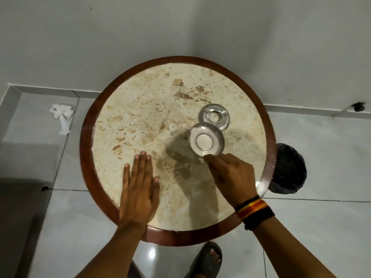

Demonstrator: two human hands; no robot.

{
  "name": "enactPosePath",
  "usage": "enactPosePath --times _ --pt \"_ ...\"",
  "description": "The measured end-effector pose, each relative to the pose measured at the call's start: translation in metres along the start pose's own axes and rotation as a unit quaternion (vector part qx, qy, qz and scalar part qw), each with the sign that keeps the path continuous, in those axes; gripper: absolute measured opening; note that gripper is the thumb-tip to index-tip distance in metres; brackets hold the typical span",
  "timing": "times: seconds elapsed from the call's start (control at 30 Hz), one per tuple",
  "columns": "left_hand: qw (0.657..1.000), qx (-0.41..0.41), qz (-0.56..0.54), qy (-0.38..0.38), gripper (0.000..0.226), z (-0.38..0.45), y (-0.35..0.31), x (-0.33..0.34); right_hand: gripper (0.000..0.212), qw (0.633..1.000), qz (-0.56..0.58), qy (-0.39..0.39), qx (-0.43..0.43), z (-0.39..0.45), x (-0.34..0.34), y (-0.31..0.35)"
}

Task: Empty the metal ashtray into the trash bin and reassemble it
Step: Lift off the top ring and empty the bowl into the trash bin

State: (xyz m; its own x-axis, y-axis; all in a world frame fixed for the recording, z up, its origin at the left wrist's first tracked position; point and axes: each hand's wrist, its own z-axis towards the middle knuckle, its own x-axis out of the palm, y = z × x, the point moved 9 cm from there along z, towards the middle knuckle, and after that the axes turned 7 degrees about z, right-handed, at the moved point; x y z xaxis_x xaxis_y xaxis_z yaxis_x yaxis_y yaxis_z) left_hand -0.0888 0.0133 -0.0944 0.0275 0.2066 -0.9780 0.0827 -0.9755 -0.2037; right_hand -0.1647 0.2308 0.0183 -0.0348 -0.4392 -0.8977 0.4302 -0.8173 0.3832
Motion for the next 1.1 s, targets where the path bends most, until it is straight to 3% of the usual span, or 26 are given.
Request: enactPosePath --times 0.2,0.27,0.37,0.53,0.67,0.77,0.83,0.97,1.1 --pt "1.0 0.0 0.008 -0.008 0.068 0.001 -0.003 -0.003 0.014 0.98 0.023 -0.139 0.143 -0.052 -0.106 -0.112" --pt "1.0 0.017 0.016 -0.005 0.068 0.003 -0.009 -0.002 0.015 0.966 0.022 -0.147 0.21 -0.074 -0.119 -0.164" --pt "0.998 0.065 0.024 -0.004 0.068 0.005 -0.017 -0.001 0.022 0.925 0.112 -0.163 0.324 -0.111 -0.103 -0.241" --pt "0.977 0.213 0.028 0.002 0.065 0.02 -0.062 0.003 0.018 0.784 0.334 -0.217 0.475 -0.158 -0.044 -0.328" --pt "0.954 0.298 0.033 0.027 0.064 0.042 -0.109 0.016 0.015 0.609 0.512 -0.283 0.535 -0.181 0.011 -0.358" --pt "0.949 0.314 0.024 0.025 0.063 0.046 -0.118 0.017 0.013 0.455 0.605 -0.359 0.545 -0.189 0.04 -0.37" --pt "0.948 0.317 0.021 0.023 0.063 0.046 -0.118 0.015 0.021 0.378 0.648 -0.367 0.55 -0.195 0.064 -0.372" --pt "0.949 0.311 0.023 0.035 0.064 0.047 -0.118 0.016 0.026 0.324 0.667 -0.297 0.602 -0.215 0.108 -0.361" --pt "0.95 0.31 0.02 0.039 0.064 0.047 -0.118 0.015 0.023 0.302 0.678 -0.336 0.58 -0.213 0.106 -0.36"
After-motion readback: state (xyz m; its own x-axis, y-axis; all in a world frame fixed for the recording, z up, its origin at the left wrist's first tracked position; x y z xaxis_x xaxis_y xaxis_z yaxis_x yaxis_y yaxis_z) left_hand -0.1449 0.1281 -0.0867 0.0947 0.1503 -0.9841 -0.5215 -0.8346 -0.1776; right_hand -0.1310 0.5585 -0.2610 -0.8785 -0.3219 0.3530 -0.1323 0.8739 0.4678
